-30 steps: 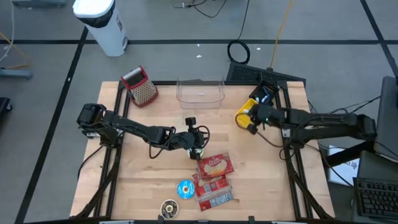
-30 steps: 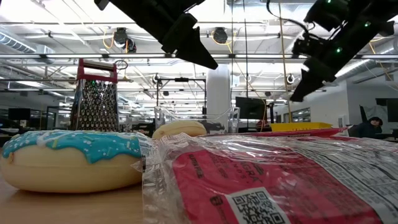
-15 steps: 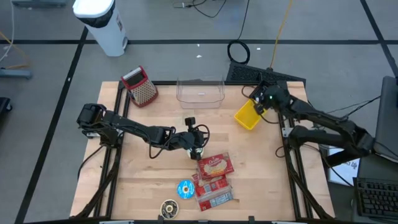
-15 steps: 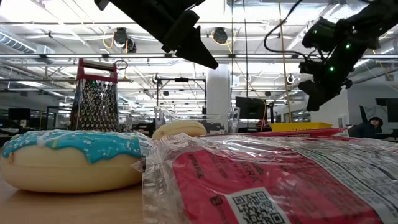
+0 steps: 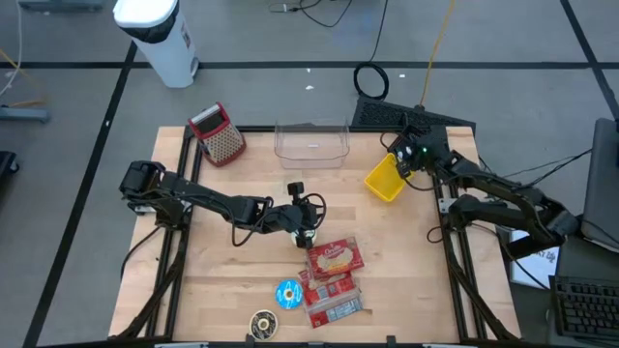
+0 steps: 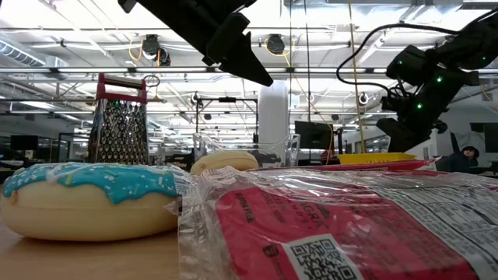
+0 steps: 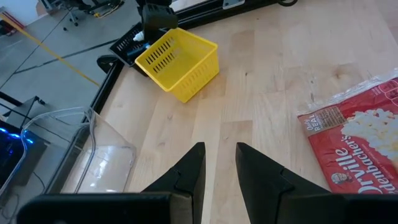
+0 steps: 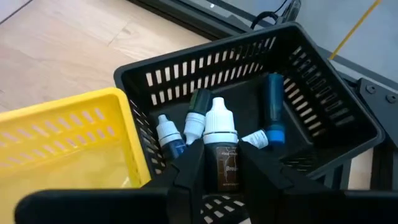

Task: Pick & Place Food Item
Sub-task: Put the brown food coloring bottle into the black bin, then put the light blue donut into the yellow bin

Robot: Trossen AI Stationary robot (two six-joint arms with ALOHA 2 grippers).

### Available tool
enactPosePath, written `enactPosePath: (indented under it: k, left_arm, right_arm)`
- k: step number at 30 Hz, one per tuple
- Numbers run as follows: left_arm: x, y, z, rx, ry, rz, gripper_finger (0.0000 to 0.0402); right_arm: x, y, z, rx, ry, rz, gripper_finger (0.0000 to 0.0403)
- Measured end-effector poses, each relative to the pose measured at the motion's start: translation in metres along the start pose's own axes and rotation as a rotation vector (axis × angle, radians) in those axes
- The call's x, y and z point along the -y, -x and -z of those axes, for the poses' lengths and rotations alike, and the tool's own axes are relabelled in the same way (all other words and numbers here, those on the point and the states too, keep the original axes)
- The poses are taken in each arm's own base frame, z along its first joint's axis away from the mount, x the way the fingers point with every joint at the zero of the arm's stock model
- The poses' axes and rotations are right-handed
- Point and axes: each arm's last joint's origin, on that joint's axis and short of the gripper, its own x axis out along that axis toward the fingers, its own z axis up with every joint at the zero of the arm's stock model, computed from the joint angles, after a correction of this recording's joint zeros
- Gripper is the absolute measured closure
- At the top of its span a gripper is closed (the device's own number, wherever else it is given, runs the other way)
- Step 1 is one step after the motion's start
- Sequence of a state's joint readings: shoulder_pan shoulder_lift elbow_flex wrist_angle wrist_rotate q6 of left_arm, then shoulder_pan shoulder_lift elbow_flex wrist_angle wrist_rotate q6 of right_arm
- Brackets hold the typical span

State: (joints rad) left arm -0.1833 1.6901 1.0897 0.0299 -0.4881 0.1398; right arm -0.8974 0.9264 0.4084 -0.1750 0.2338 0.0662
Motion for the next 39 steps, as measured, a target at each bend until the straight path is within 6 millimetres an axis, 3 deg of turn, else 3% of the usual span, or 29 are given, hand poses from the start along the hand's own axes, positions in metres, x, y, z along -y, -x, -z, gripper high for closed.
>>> enactPosePath:
  k: [16,26,32,35,39]
  left_arm:
    - [0.001,0.000,0.000,0.001,0.031,0.003,0.0311]
    - [0.011,0.015,0.002,-0.050,0.032,0.043,0.0311]
    - [0.027,0.030,0.016,-0.223,0.120,0.239,0.0311]
    - [0.041,0.027,0.022,-0.263,0.138,0.336,0.0311]
    - [0.059,0.017,0.034,-0.296,0.097,0.323,0.0302]
  right_arm:
    - [-0.002,0.000,-0.004,0.043,-0.057,-0.024,0.0215]
    - [-0.025,0.008,-0.018,0.154,-0.078,-0.478,0.0213]
    - [-0.041,0.018,-0.026,0.242,-0.050,-0.654,0.0222]
    - [-0.051,0.024,-0.030,0.317,0.015,-0.718,0.0221]
    - [-0.064,0.035,-0.034,0.415,0.072,-0.793,0.0214]
